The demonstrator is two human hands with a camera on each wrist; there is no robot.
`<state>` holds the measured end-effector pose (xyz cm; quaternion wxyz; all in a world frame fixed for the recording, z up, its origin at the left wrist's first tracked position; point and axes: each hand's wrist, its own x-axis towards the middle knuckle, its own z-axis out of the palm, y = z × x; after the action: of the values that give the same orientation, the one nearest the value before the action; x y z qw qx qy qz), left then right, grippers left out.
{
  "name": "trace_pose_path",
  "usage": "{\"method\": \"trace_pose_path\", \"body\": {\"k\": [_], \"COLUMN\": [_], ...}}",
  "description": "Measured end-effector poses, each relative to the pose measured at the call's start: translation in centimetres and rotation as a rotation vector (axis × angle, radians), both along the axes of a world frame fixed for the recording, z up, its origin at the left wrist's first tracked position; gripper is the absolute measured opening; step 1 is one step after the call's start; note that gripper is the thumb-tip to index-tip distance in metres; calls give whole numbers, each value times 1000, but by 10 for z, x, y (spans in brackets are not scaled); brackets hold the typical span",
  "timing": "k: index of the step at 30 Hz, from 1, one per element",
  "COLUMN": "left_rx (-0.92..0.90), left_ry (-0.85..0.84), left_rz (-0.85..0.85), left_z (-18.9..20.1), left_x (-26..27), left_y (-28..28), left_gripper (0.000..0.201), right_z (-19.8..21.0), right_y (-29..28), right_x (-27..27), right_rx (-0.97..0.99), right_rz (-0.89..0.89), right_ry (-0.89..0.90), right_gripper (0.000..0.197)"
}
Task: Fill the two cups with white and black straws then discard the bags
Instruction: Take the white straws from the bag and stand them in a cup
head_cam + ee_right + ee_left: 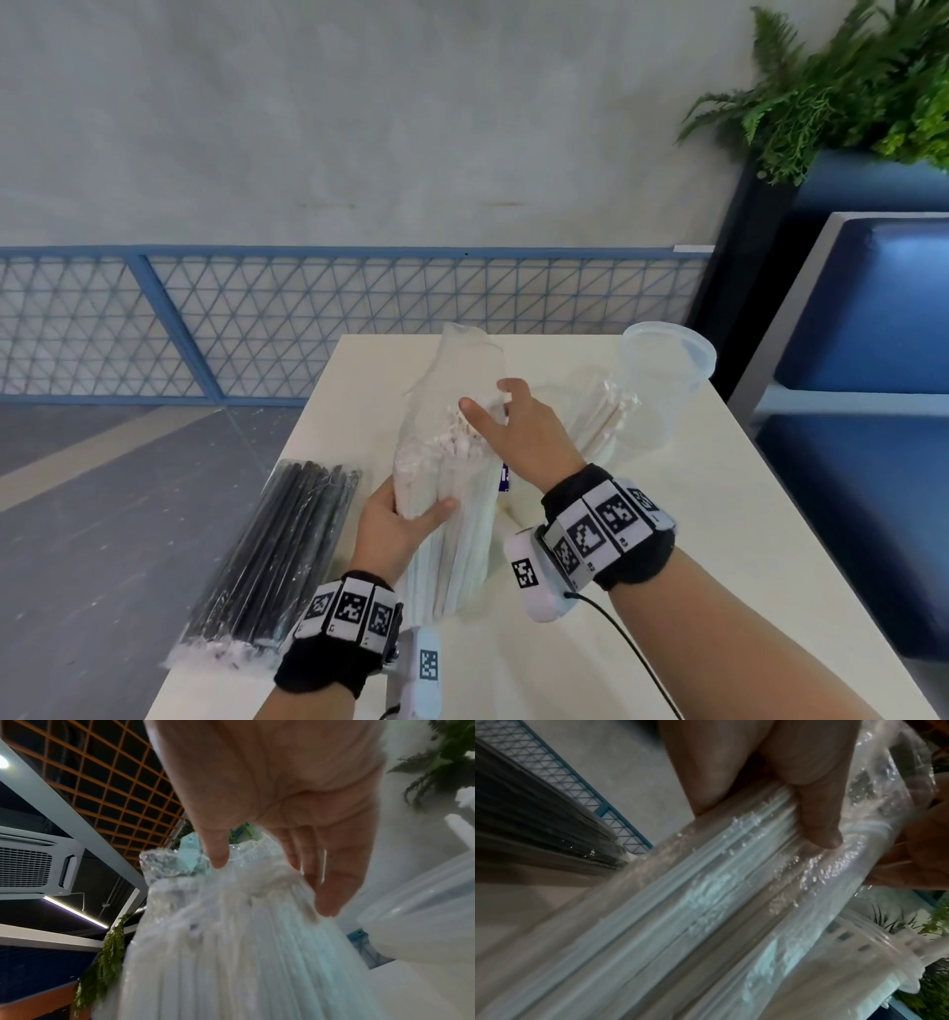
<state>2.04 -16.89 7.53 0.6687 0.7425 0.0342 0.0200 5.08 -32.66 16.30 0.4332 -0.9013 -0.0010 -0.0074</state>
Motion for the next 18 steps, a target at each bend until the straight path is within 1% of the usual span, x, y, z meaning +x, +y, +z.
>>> {"method": "trace_pose_path", "body": {"k": [2, 4, 5, 7, 10, 11, 12, 13, 15, 16, 17, 18], "left_rx": [4, 29, 36, 46, 39, 32, 22, 10, 0, 1, 3, 2], "left_ry": [3, -6, -6, -2, 9, 8, 4, 6, 20, 21, 20, 14], "left_rz": [-55, -105, -115, -114, -83, -75, -63, -55, -36, -29, -26, -22], "left_z": [2, 5, 6, 6, 2, 0, -1, -3, -5, -6, -7, -8], "left_x": [-1, 1, 3, 7, 10, 11, 11, 11, 12, 13, 14, 15], "left_y": [-1, -2, -2, -2, 1, 2, 3, 4, 5, 5, 6, 5], "left_gripper": [54, 75, 81, 84, 79, 75, 71, 67, 64, 68, 72, 76], "right_z": [-2, -6, -9, -14, -19, -22, -25, -28, -30, -29, -27, -24], "right_y": [1, 2, 2, 3, 3, 2, 2, 2, 4, 5, 6, 6], "right_x": [-1, -2, -3, -5, -7, -8, -9, -11, -14, -16, -17, -17], "right_rx": [41, 107, 131, 205, 433, 474, 462, 383, 125, 36, -20, -68], "right_rz": [-25, -44, -44, -39, -48, -51, -52, -51, -60, -52, -16, 34], "right_ry": [-11, -24, -32, -36, 33, 30, -6, -84, -344, -479, -565, -597], "right_gripper": [59, 44, 37, 28, 33, 36, 42, 47, 53, 50, 44, 35]}}
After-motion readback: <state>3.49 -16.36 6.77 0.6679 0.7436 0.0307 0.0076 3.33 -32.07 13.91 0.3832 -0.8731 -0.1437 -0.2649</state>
